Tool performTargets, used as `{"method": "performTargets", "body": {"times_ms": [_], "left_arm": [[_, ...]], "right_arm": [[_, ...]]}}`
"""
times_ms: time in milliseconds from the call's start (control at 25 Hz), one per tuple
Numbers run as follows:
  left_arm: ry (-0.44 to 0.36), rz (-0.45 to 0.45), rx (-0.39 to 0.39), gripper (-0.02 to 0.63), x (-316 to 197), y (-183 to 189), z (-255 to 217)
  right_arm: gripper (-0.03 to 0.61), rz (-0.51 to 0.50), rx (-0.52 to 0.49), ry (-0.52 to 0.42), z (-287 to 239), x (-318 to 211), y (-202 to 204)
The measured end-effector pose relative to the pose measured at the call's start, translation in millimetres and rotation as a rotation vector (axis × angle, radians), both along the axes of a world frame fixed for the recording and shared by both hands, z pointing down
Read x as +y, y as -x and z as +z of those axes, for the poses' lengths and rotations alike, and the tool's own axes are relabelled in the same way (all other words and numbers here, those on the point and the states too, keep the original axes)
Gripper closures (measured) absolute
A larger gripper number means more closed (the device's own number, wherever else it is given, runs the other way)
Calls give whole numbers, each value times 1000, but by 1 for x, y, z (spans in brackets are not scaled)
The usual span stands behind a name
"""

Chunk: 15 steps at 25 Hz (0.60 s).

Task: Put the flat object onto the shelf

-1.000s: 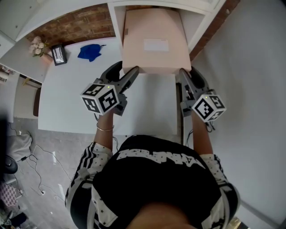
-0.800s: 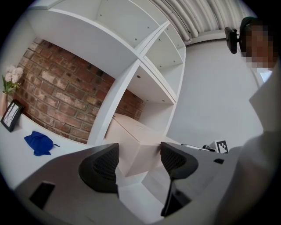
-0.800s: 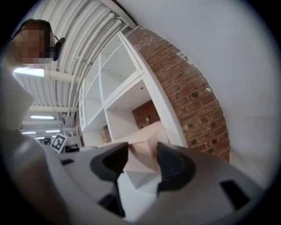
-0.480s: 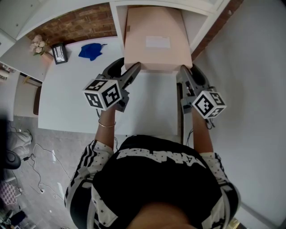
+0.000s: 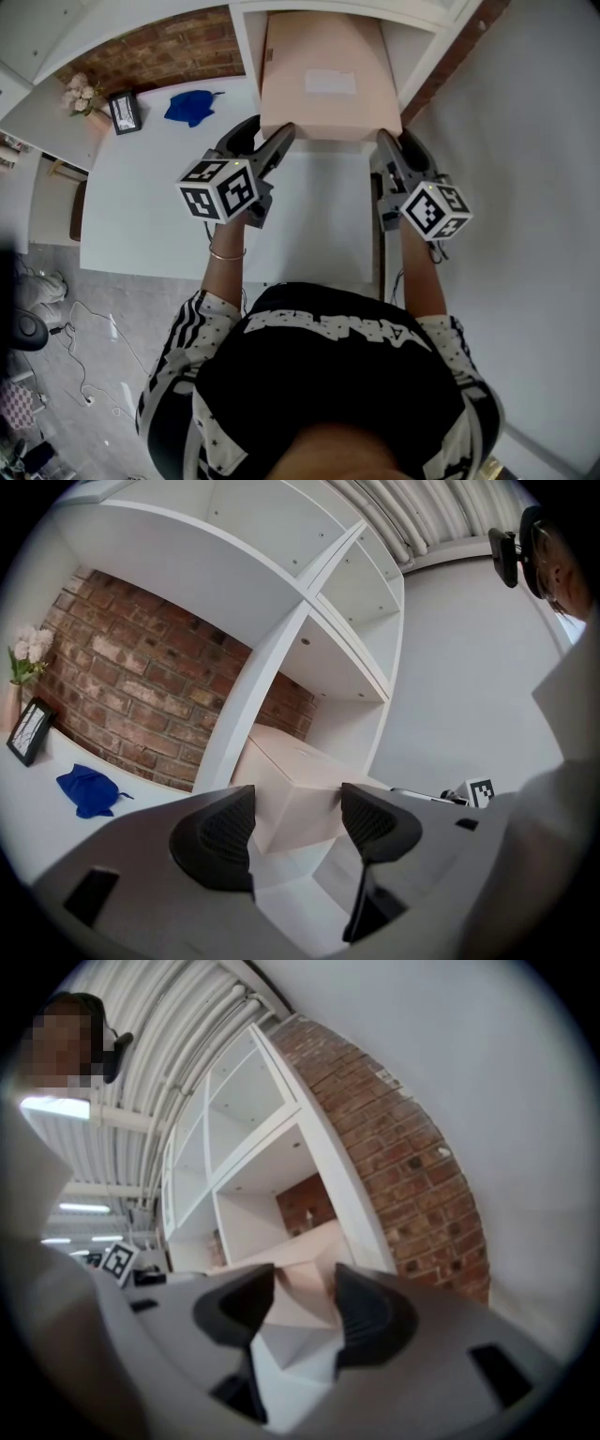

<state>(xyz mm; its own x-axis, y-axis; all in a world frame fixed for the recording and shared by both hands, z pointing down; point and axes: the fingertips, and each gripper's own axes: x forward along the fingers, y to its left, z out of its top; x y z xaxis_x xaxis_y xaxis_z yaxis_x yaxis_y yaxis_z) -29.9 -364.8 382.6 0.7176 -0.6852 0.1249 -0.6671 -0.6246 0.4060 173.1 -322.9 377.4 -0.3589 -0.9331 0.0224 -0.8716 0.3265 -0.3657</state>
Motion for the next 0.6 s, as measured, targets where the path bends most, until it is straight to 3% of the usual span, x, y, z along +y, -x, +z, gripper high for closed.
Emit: {"method": "performTargets", "body": {"times_ms": [600], "left_arm": [[-7,-23,-17,308,-13,-1,0]], "right_arm": [[359,20,11,5,0,-14,-2]]}}
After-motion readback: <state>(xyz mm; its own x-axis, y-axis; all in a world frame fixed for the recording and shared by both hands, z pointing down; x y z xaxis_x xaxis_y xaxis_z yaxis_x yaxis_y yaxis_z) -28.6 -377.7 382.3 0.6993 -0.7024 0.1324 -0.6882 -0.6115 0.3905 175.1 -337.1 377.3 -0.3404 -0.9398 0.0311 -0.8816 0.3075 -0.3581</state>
